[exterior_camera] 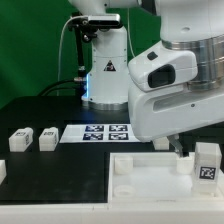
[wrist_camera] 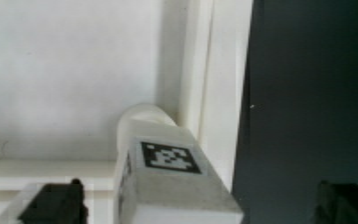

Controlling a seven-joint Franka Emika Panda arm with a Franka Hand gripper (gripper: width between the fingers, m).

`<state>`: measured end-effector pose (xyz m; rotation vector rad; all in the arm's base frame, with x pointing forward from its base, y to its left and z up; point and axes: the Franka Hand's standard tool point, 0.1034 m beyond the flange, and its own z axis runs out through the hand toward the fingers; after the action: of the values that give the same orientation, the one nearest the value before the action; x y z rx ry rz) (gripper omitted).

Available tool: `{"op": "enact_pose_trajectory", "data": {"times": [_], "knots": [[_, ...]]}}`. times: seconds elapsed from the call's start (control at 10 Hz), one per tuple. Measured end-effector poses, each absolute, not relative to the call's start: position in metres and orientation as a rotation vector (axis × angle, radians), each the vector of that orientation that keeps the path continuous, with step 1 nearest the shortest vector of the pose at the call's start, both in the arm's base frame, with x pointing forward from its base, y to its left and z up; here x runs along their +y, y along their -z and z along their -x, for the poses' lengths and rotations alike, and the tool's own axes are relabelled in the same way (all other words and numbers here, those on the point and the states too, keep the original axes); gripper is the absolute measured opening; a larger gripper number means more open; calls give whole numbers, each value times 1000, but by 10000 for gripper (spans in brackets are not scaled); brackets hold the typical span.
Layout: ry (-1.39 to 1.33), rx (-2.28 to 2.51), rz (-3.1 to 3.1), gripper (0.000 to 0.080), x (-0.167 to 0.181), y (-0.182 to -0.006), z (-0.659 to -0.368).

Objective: Assemble one leg

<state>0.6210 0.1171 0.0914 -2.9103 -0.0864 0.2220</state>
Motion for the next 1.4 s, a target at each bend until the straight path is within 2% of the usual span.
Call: {"op": "enact_pose_trajectory", "data": {"times": [0.3, 0.6, 0.7, 0.8, 0.9, 1.0, 1.1, 1.4], "knots": [[-240, 78, 2920, 649, 105, -79, -630], [-233, 110, 2922, 649, 103, -76, -631], [-238, 146, 2922, 534, 103, -76, -631], [-237, 140, 2922, 534, 103, -76, -631], [-238, 151, 2922, 349, 103, -76, -631], [-260, 352, 2909, 349, 105, -76, -631], [-273, 468, 2899, 292, 106, -76, -631], [-288, 913, 2811, 292, 106, -74, -632]]}}
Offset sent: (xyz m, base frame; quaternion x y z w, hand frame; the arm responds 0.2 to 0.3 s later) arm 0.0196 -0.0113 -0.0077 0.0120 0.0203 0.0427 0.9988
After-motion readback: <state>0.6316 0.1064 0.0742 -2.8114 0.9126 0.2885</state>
